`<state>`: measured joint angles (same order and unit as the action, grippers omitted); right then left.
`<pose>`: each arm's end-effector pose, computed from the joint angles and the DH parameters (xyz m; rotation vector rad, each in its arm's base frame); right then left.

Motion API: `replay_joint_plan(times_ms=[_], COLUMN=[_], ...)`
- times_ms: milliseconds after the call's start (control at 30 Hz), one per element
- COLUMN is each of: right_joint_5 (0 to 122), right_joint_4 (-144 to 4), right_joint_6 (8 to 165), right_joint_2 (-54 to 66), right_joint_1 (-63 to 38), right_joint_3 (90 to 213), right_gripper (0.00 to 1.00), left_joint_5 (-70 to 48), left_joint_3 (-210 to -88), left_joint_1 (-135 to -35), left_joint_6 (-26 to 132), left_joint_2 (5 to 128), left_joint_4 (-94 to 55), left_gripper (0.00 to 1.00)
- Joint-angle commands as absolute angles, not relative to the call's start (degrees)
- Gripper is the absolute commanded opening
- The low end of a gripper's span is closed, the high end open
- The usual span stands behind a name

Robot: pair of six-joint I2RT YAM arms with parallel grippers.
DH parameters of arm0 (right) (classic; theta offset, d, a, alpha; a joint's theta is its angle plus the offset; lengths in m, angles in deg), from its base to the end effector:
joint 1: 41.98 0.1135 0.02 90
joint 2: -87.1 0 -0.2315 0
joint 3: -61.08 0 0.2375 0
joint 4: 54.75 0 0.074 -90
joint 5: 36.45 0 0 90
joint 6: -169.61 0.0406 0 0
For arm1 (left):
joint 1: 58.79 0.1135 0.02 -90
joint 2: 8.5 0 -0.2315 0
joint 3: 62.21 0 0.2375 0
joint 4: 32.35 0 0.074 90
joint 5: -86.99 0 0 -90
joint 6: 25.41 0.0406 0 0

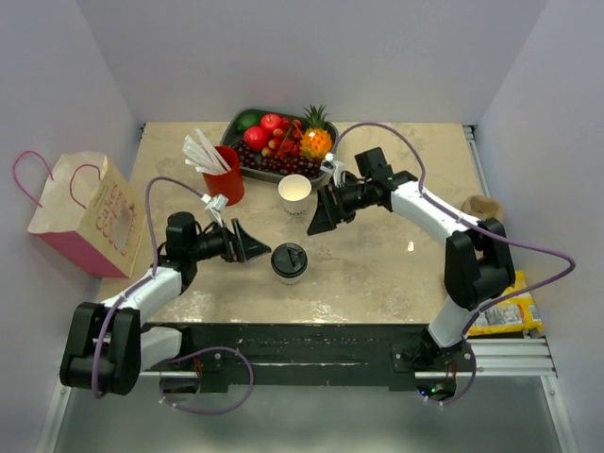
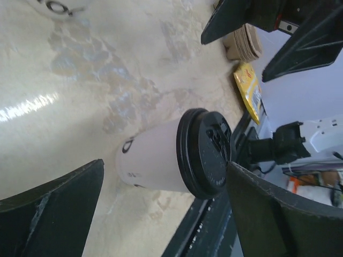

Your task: Pack the takeout coffee

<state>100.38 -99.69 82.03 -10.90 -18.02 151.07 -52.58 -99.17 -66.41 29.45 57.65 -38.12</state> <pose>0.3066 0.1687 0.2284 -0.8021 2.3261 1.2128 0.2197 -0.0606 0.1695 0.1121 2.0648 -1.3245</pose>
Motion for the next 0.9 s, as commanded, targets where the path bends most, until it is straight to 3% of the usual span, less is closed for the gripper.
replay_joint_plan(times_ms=[0, 133, 333, 867], right_joint_5=[116.57, 118.59, 124.91, 125.54], right_joint_4=[-88.55, -87.41, -76.87, -77.65], right_joint_6=[93.15, 93.15, 99.3, 96.57], right_joint_2=[-12.04, -14.49, -16.96, -21.62], right_joint_1=[-17.46, -16.85, -16.5, -12.54], right_joint_3=[145.86, 144.19, 141.11, 139.88], right_gripper=[0.99, 0.99, 0.92, 0.82], left_joint_5=[-59.43, -60.67, -63.92, -65.94], left_joint_3=[-98.38, -98.91, -95.74, -97.15], left_joint_1=[-66.88, -67.67, -67.84, -68.37], left_joint_6=[24.59, 28.9, 23.55, 22.05], left_joint_2=[58.64, 60.66, 64.0, 77.44], left_joint_4=[-45.32, -39.43, -51.18, -54.54], left_gripper=[1.0, 0.98, 0.96, 0.94])
